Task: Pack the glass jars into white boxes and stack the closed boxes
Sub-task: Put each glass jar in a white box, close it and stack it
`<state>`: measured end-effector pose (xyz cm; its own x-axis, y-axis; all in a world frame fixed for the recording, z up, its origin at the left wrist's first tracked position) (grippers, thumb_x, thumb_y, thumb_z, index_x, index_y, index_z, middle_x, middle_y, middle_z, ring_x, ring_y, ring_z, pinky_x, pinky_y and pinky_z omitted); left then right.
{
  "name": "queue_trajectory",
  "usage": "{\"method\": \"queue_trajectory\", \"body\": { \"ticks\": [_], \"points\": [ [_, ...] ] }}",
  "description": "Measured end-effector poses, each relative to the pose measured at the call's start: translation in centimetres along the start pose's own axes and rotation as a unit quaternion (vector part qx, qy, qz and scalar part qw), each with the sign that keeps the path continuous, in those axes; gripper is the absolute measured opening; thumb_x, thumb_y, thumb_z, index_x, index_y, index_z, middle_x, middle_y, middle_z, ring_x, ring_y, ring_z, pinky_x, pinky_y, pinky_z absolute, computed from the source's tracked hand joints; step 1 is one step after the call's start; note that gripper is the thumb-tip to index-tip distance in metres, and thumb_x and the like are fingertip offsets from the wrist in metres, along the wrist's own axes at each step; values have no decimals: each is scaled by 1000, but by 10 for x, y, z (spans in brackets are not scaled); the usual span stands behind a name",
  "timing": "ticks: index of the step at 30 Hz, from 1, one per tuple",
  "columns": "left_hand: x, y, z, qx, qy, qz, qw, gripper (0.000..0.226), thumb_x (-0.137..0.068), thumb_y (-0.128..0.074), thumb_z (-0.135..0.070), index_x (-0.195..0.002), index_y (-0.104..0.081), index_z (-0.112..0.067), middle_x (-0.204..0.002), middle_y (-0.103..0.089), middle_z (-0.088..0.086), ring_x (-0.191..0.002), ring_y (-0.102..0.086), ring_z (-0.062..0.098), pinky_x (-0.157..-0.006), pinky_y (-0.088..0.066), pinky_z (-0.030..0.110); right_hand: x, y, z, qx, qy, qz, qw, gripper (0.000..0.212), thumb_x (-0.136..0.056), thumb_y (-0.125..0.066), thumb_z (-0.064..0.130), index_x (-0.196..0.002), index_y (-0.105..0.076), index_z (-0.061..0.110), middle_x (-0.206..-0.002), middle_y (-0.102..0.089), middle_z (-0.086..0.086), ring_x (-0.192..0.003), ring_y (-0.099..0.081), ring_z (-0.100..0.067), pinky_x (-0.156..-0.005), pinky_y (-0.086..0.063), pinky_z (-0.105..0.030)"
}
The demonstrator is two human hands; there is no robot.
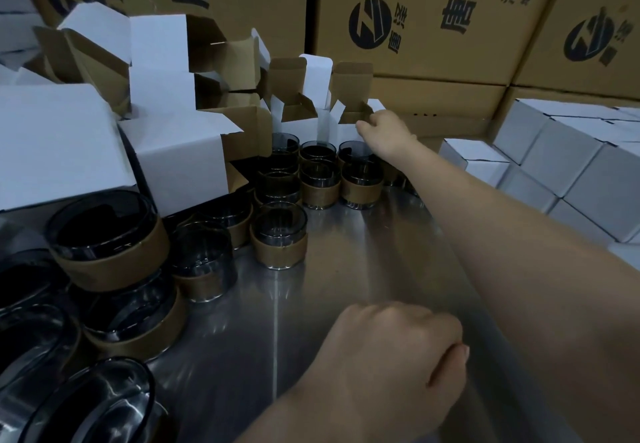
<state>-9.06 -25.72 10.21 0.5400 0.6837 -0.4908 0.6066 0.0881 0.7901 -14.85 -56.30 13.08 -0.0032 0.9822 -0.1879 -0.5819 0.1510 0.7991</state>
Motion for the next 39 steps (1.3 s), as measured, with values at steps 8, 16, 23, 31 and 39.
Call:
{"method": "queue_trajectory", "body": {
  "ticks": [8, 16, 23, 31, 39],
  "points": [
    [0, -1, 3, 8, 11, -10, 1000, 36, -92, -33, -43, -85, -59, -19, -79, -60, -1, -76, -57, 22, -64, -49, 40, 11, 24, 1, -175, 25, -83, 981, 46, -102, -42, 25, -135, -42, -7, -138, -36, -7, -114, -42, -17, -93, -34, -23],
    [0, 19, 17, 26, 54, -128, 990, 23, -90, -47, -29, -100, -66, -21, -87, -61, -7, -81, -60, 18, -70, -51, 35, 74, 77, 21, -170, 124, -188, 959, 48, -104, -40, 19, -148, -36, 1, -154, -31, -4, -141, -29, -12, -117, -21, -23],
    [8, 38, 46, 26, 147, -257, 955, 59, -85, -57, -23, -141, -37, -19, -144, -30, -1, -127, -36, 4, -100, -40, 29, 179, 97, 22, -116, 200, -258, 938, 40, -99, -37, 12, -128, -61, -1, -132, -54, -7, -120, -44, -8, -102, -31, -10],
    [8, 36, 57, 53, 169, -263, 948, 87, -80, -64, -43, -147, -8, -39, -158, -9, 4, -143, -8, 3, -110, -24, 33, 252, 76, 19, -92, 228, -258, 934, 36, -96, -41, 13, -117, -69, 2, -121, -63, -6, -115, -55, -13, -98, -45, -25],
    [8, 32, 67, 69, 199, -242, 947, 82, -79, -75, -40, -143, -24, -44, -143, -19, -20, -138, -23, 13, -95, -17, 12, 264, 69, 25, -63, 308, -274, 909, 28, -90, -48, 16, -90, -73, 2, -91, -70, -10, -84, -66, -18, -73, -54, -25]
  ]
}}
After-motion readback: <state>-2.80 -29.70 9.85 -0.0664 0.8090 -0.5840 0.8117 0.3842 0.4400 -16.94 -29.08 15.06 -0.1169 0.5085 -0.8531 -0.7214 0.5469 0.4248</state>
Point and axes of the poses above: each hand's wrist, its own x-axis away from the middle knuckle, its own y-axis out of the back of the hand, z = x × y, the point moved 8 cm from there along -x, towards the middle knuckle
